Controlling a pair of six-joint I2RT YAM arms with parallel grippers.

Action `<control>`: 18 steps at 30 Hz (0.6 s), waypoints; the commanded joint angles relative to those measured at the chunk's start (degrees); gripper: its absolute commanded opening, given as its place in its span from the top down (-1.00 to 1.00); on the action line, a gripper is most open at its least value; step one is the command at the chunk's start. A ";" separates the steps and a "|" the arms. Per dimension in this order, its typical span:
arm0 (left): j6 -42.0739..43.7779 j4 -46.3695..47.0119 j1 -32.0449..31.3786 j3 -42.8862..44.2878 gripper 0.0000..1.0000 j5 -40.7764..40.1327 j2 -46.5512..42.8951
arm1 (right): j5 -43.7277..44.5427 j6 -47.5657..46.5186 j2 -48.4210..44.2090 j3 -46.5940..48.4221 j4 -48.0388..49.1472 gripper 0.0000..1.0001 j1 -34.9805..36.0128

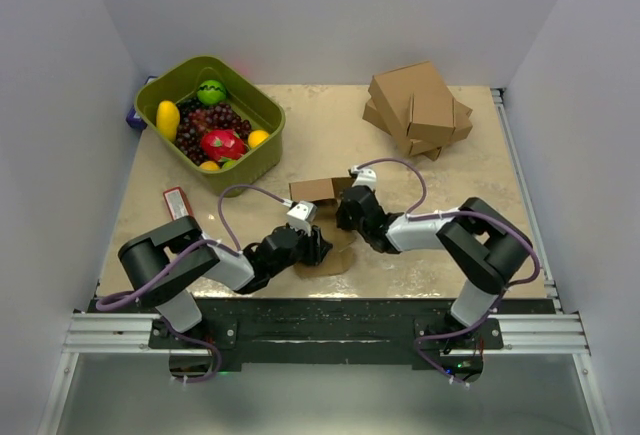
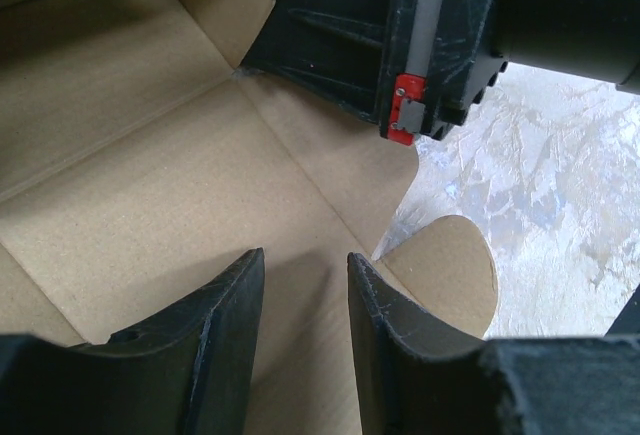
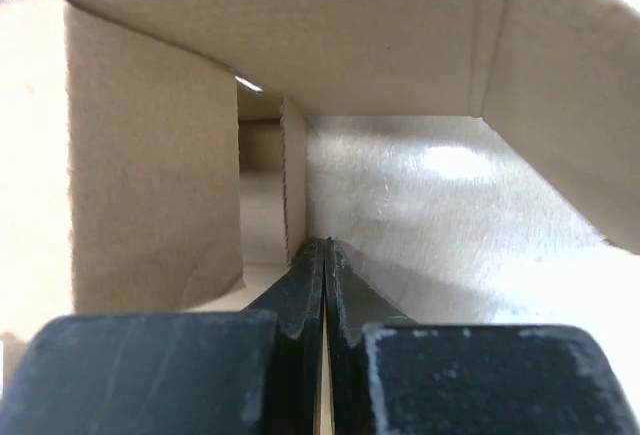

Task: Fold the paper box

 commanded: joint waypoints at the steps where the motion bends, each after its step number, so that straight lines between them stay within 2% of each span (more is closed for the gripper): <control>1: -0.56 -8.85 -0.37 -1.53 0.12 0.51 1.83 | 1.88 -0.69 -7.12 -1.55 -2.85 0.92 0.43; 3: -0.56 -8.84 -0.37 -1.44 0.12 0.69 1.92 | 1.89 -2.27 -12.11 -1.73 -6.71 0.77 0.43; 6: -0.56 -8.84 -0.37 -1.18 0.12 0.78 2.35 | 1.10 -3.59 -18.97 -1.20 -12.69 0.39 0.43; 7: -0.56 -8.84 -0.37 -1.27 0.12 0.78 2.36 | 0.75 -3.85 -20.48 -1.03 -15.23 0.19 0.34; 9: -0.56 -8.84 -0.37 -1.18 0.12 0.69 2.44 | 0.14 -4.03 -22.86 0.81 -18.58 0.07 -0.62; 13: -0.56 -8.76 -0.37 -1.27 0.12 0.69 2.44 | -6.63 -6.75 -23.75 4.32 -23.67 0.03 -2.83; 15: -0.56 -8.76 -0.37 -1.27 0.13 0.60 2.44 | -9.26 -7.19 -22.34 5.21 -25.36 0.20 -2.91; 16: -0.64 -8.76 -0.37 -1.35 0.13 0.60 2.44 | -10.58 -7.20 -21.73 4.95 -25.10 0.41 -2.74; 18: -0.64 -8.84 -0.37 -1.35 0.13 0.51 2.36 | -14.34 -6.06 -20.67 3.21 -23.70 0.60 -2.39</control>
